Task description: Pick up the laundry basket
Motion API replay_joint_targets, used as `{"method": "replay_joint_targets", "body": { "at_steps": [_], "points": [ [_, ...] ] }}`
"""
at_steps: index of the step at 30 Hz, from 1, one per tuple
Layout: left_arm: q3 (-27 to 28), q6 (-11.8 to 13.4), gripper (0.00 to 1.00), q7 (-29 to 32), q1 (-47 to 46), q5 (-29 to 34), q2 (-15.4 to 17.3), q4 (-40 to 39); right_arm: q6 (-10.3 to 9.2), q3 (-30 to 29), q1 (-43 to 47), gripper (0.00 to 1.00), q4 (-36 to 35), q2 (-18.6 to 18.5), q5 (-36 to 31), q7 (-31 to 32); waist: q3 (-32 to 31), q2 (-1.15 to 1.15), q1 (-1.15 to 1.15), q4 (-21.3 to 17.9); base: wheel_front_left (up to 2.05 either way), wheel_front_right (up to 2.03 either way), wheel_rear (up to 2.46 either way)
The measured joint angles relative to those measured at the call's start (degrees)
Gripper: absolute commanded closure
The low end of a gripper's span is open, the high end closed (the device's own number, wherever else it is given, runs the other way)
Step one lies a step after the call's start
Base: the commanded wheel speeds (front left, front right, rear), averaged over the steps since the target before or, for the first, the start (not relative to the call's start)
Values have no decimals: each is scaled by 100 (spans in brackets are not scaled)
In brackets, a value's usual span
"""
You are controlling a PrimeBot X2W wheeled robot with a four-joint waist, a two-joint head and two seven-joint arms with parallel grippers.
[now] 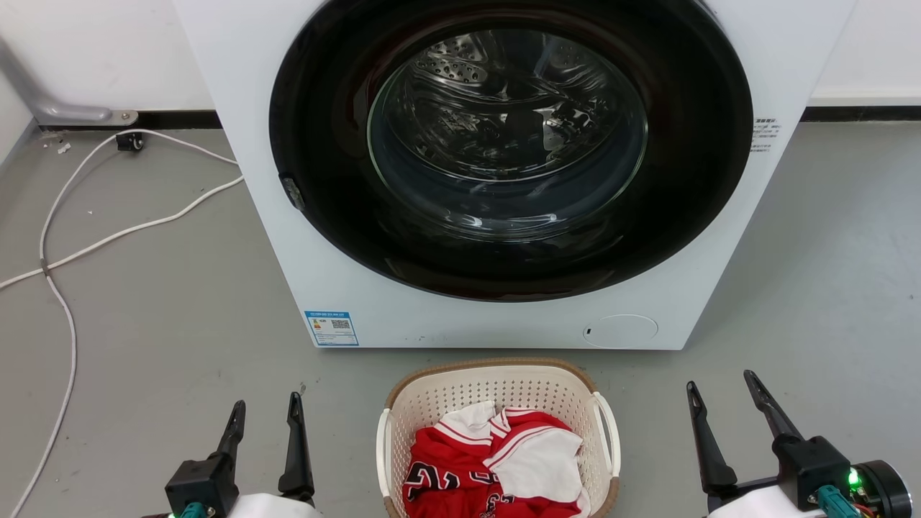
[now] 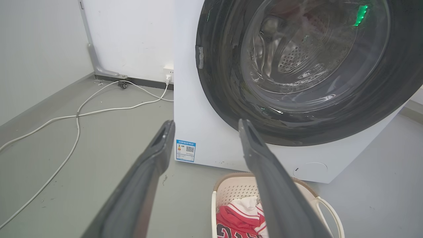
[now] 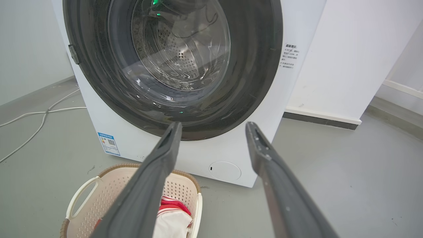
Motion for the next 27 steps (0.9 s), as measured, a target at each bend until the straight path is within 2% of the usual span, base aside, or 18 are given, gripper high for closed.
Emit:
{"method": "replay_joint_targets", "body": {
  "at_steps": [16, 21, 27],
  "points": [
    [-4, 8, 0, 0, 3, 4, 1, 43, 0, -5, -5, 0, 1, -1, 5, 0, 58, 0, 0, -7, 0, 0, 0],
    [0, -48, 0, -7, -144, 59, 2, 142, 0, 76, -101, 0, 52, -1, 2, -1, 147, 0, 0, -19, 0, 0, 0],
    [-49, -229, 0, -8, -571, 137, 2, 436, 0, 236, -542, 0, 255, -2, -29, 0, 423, 0, 0, -38, 0, 0, 0]
  ]
}}
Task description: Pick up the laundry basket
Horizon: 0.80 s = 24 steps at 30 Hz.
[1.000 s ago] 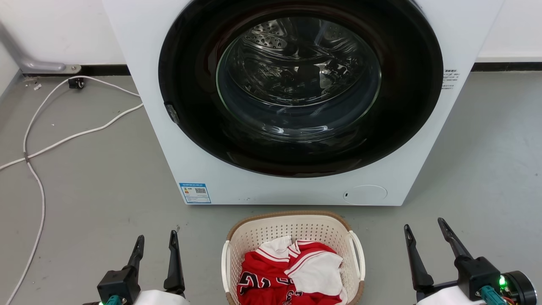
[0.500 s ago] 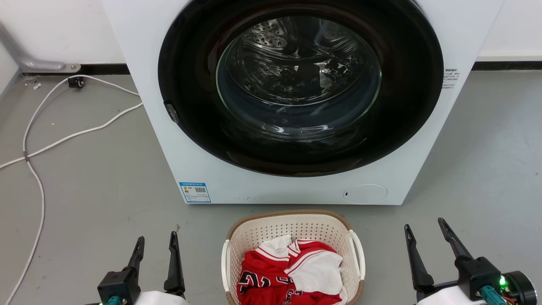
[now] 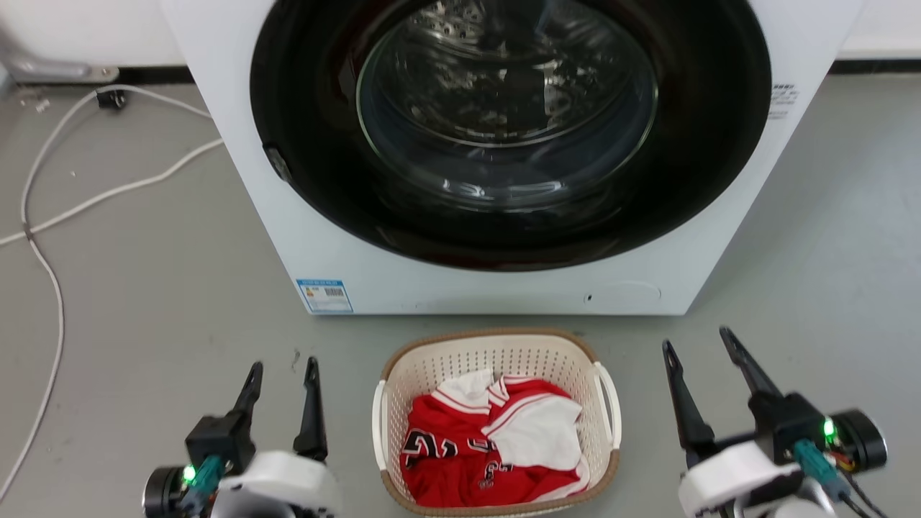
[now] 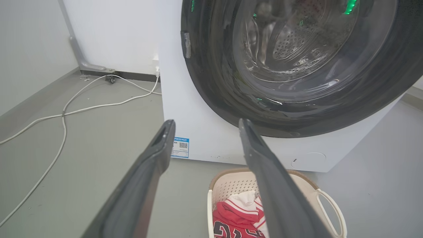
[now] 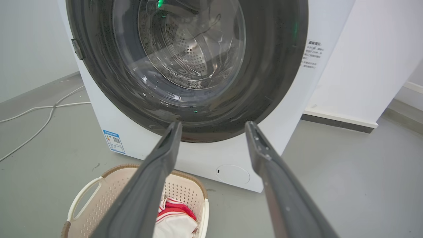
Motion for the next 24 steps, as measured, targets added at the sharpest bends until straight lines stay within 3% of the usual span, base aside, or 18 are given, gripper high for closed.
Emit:
{"method": "replay_joint_targets", "body": {
  "at_steps": [11, 24],
  "points": [
    [-175, -291, 0, 1, -1304, 218, 1, 1094, 0, 238, -1210, 0, 673, -1, -313, -1, 1062, 0, 0, 11, 0, 0, 0],
    [-331, -407, 0, 1, -2617, 332, 1, 2375, 0, 131, -2421, 0, 1757, -3, -701, -1, 2542, 0, 1, 48, 0, 0, 0]
  ]
}}
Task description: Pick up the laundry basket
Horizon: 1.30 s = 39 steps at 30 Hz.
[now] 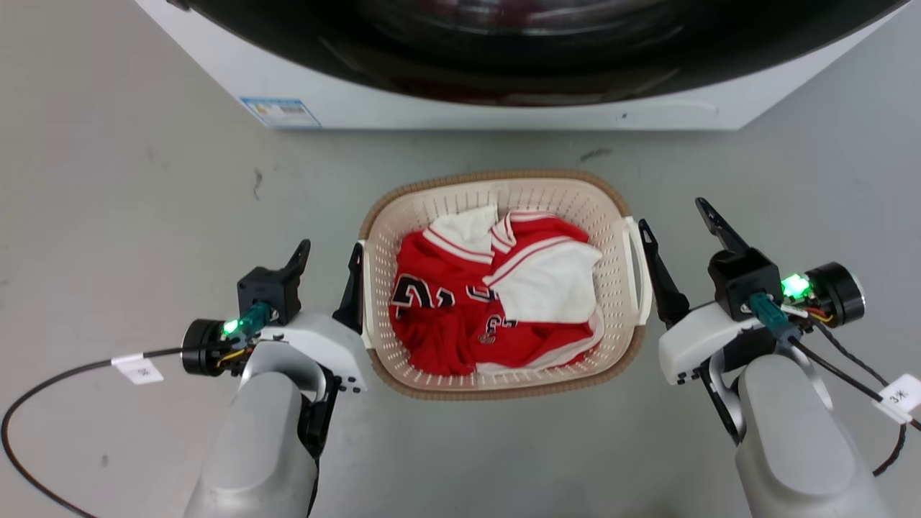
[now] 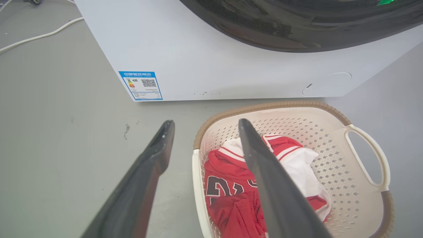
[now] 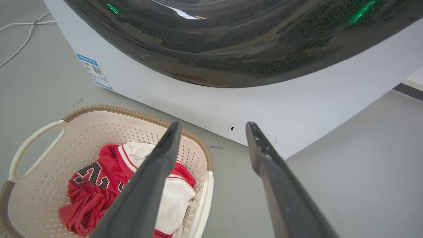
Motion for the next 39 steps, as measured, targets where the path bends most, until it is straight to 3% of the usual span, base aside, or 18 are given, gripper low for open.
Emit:
{"method": "replay_joint_targets", "body": {
  "at_steps": [19, 39],
  "points": [
    [5, -45, 0, 0, -887, -9, 1, 933, 0, -241, -946, 0, 1212, 0, -315, 1, 1454, 0, 0, 54, 0, 0, 0],
    [-463, -38, 0, -1, -1432, -361, 2, 1548, 0, -441, -1452, 0, 1928, 0, -452, 0, 2214, 0, -1, 99, 0, 0, 0]
  ]
}}
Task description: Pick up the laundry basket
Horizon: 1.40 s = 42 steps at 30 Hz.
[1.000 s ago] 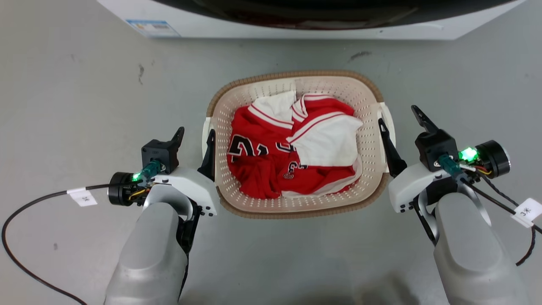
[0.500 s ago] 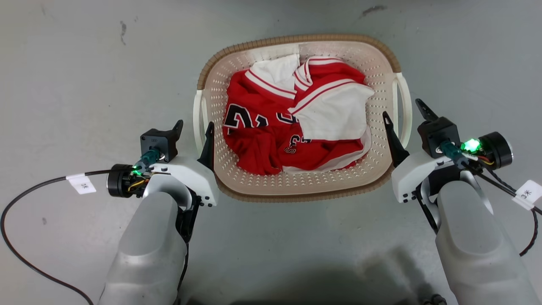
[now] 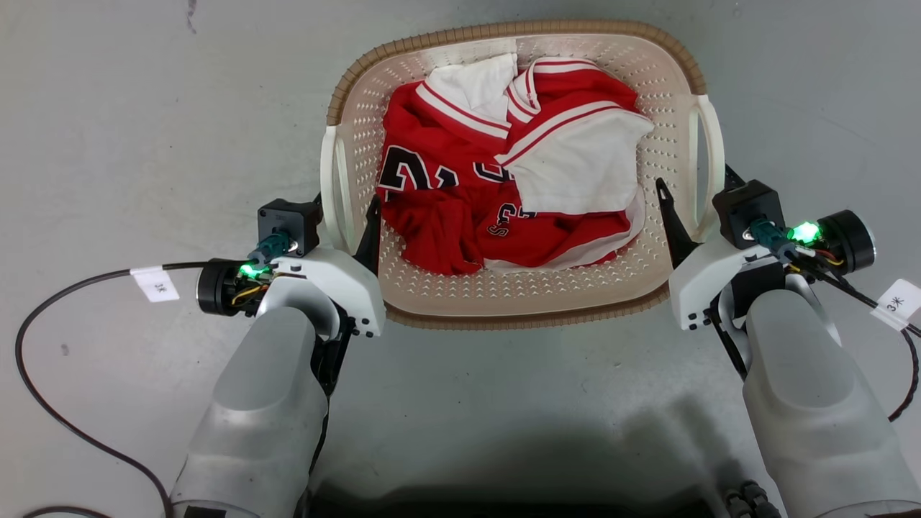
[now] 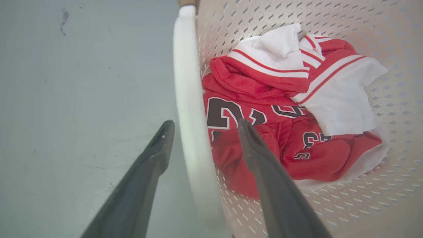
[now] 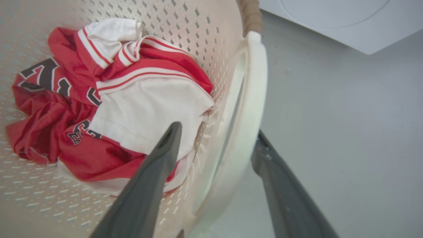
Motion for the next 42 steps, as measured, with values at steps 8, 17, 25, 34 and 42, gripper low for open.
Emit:
{"method": "replay_joint_targets", "body": {
  "at_steps": [8, 17, 25, 34, 42],
  "points": [
    [-245, 94, 93, 0, -136, -113, 2, 146, 0, -44, -140, 100, 272, 0, -35, 0, 48, 0, 0, 32, 0, 0, 0],
    [-346, 144, 100, 11, -131, -230, -1, 280, -2, 1, -163, 100, 475, 7, 26, 0, -222, 0, 0, 42, 0, 0, 0],
    [-232, 133, 100, 20, 214, -227, -15, 543, -2, 267, 75, 100, 957, 15, 286, -2, -974, 0, -1, -17, 0, 0, 0],
    [-349, 41, 100, 24, 583, -304, -12, 1002, -11, 820, 239, 100, 1713, 12, 648, -4, -1901, 0, -1, -88, 0, 0, 0],
    [-678, -57, 100, 19, 814, -516, -5, 1572, -12, 1391, 414, 100, 2180, -3, 912, 7, -2738, 0, -1, -126, 0, 0, 0]
  ]
}}
